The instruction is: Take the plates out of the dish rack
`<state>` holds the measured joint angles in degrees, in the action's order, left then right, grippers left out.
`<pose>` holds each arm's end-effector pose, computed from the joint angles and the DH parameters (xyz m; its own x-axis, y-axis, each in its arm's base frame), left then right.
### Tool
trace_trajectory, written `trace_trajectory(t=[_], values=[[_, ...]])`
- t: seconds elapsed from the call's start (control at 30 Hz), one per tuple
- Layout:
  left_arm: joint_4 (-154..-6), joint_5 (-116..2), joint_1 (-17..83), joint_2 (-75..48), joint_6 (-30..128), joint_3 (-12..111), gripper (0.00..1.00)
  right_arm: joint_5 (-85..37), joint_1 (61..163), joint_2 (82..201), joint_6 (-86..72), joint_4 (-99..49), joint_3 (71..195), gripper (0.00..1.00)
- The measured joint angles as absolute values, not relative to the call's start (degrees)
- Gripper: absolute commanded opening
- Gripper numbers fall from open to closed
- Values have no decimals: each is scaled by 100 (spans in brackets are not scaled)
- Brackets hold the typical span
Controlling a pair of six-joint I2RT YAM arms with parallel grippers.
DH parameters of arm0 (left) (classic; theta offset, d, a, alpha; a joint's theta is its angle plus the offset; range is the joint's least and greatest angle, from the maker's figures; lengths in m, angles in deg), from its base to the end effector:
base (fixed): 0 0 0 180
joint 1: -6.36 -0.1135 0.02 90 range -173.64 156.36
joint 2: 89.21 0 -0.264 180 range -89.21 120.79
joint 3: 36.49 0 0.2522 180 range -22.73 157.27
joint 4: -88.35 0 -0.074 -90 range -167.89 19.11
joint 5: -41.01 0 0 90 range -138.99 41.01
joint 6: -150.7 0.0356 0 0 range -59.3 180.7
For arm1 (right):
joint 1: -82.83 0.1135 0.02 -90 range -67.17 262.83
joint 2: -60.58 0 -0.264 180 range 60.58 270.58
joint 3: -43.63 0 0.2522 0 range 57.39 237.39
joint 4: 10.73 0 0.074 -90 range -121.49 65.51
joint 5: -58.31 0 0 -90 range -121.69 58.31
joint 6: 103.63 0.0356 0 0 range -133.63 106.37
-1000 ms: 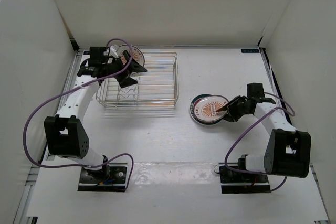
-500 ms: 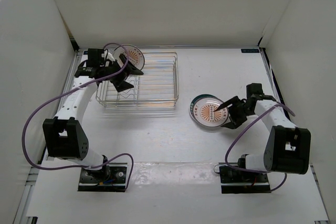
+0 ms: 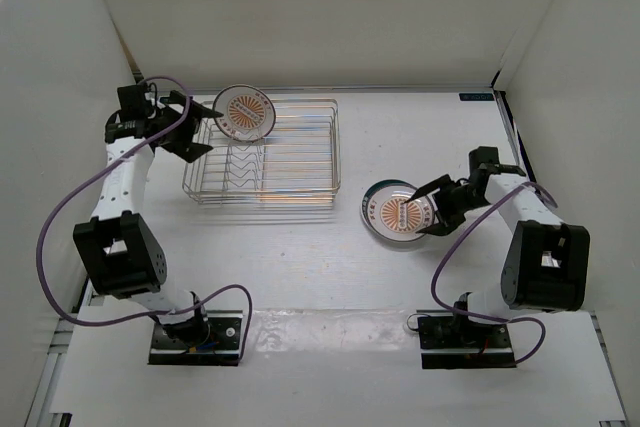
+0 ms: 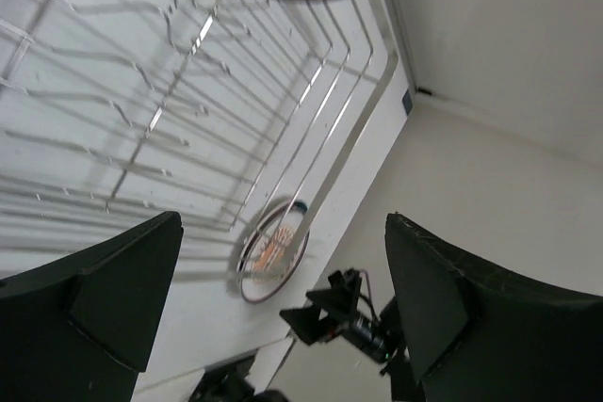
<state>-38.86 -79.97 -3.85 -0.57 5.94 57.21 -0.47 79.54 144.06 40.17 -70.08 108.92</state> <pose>0.3332 0.0414 0.3223 -0.5744 -0.8150 -0.0770 -0.4859 0.4151 -0.7691 0.2528 0.0040 0.1951 -0.6262 0.7272 0.2810 0.7497 0.4628 0.4730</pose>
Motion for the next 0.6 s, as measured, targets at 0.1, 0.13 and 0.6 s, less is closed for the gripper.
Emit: trace_trajectory(t=[0.1,0.13,0.6], values=[[-4439,-8039,-652,321,471,5789,100,69,7952,14330,4041,-6885,11095,79],[-4712,-8056,-715,488,486,5815,100,123,7952,14328,4048,-6822,11187,79],[-6032,-8675,-593,2702,4478,8381,80,475,7729,14507,3921,-6293,12190,78]])
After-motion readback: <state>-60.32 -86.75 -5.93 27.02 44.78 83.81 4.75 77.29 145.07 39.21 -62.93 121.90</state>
